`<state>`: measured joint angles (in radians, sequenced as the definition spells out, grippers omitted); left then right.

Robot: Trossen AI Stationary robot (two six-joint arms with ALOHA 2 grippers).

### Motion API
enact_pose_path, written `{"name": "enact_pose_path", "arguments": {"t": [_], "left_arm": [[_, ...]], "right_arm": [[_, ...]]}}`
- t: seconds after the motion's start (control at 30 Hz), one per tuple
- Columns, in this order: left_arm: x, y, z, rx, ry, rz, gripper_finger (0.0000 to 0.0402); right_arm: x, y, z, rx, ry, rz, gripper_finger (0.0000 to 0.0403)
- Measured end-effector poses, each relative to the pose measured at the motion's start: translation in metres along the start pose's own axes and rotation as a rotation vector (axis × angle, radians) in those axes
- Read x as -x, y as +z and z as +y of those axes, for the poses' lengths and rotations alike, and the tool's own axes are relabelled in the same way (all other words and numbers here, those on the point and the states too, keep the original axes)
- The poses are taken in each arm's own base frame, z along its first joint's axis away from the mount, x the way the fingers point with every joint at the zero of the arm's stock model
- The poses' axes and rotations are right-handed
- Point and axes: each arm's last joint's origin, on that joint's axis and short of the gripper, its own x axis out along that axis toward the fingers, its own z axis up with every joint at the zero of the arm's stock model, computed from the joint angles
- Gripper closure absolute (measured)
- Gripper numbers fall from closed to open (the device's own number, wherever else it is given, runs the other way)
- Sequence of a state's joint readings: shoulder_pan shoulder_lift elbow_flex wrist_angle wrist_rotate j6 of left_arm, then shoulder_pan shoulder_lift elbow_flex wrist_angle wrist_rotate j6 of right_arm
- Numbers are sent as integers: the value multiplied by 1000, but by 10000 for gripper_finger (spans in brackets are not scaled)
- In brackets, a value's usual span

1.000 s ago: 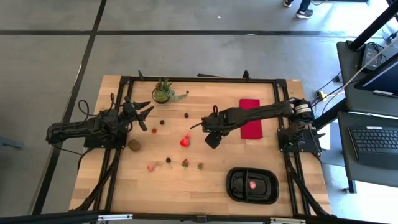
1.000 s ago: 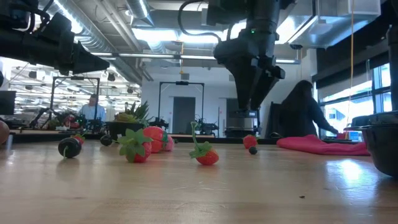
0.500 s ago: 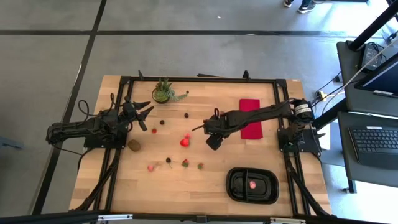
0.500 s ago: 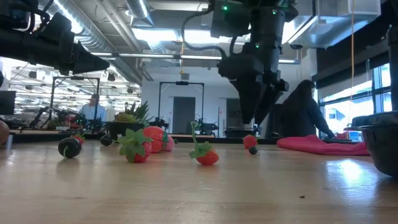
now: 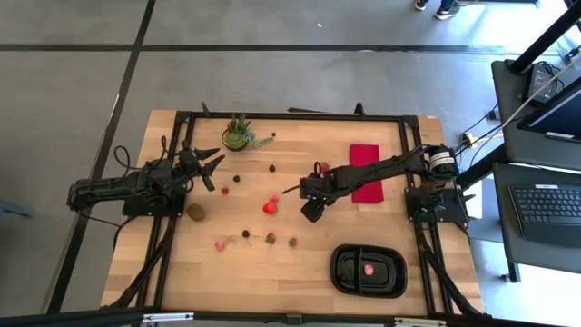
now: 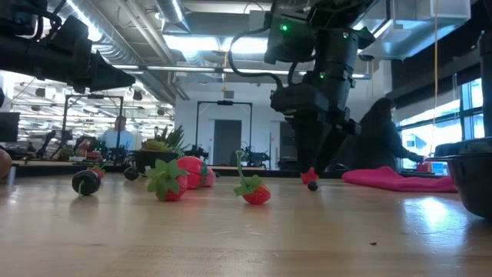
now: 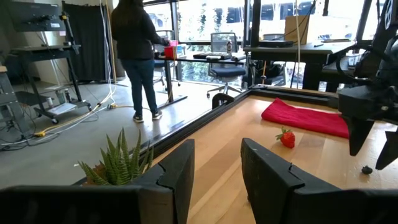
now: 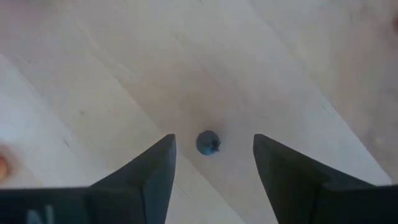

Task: Pick and placing Produce into tupperware
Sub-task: Put the blueberry into the left of the black bin

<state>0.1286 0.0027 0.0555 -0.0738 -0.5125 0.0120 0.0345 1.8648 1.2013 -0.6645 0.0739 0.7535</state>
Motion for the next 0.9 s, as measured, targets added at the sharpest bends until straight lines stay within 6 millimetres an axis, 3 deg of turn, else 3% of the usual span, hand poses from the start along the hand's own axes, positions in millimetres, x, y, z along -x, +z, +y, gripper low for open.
{"name": "enact_pose_path", "arguments": {"t": [0.47,0.9], "left_arm": [[0,0,0,0,0,-1,278],[0,0,0,1,1,-1,278]], "right_arm": [[-16,-8,-4,-30,70,-8,191],[-18,-10,-6,-31,64,-3,279]]}}
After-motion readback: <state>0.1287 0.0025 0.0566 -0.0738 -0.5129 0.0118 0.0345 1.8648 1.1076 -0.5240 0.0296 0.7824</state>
